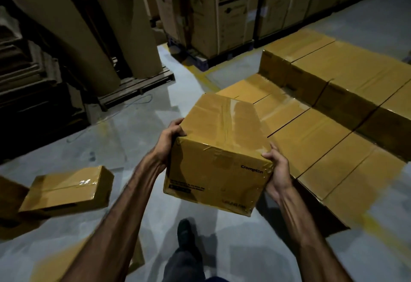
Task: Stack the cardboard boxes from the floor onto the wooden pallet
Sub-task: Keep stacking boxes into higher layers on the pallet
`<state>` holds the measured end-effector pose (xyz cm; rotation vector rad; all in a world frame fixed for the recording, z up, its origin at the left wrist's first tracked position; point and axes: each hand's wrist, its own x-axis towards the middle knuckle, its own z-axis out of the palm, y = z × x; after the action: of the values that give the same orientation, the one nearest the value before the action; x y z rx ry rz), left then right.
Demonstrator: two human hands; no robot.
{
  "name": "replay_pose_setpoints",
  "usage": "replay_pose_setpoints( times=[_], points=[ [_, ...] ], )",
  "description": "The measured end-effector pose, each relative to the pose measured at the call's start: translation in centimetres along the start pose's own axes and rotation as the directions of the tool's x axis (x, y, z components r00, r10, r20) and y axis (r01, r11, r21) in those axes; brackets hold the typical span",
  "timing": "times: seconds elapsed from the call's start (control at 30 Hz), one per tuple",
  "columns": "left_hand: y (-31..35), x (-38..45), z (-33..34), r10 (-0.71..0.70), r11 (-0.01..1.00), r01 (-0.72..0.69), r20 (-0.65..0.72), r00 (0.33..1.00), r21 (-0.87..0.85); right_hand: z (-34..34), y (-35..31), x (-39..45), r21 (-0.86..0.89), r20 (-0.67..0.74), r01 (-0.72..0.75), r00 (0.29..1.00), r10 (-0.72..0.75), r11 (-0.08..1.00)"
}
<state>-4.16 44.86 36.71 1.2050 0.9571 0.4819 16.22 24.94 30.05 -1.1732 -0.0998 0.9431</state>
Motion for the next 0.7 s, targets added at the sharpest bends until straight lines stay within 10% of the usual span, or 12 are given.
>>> replay_pose_setpoints(
  times=[0.7],
  points=[
    [7.9, 33.7, -10.6, -0.117, 0.992, 0.125, 0.305, 0.945, -0.009, 13.0, 0.9, 25.8, 0.065, -0.376, -0.067, 0.922, 0.087, 0.996]
  ],
)
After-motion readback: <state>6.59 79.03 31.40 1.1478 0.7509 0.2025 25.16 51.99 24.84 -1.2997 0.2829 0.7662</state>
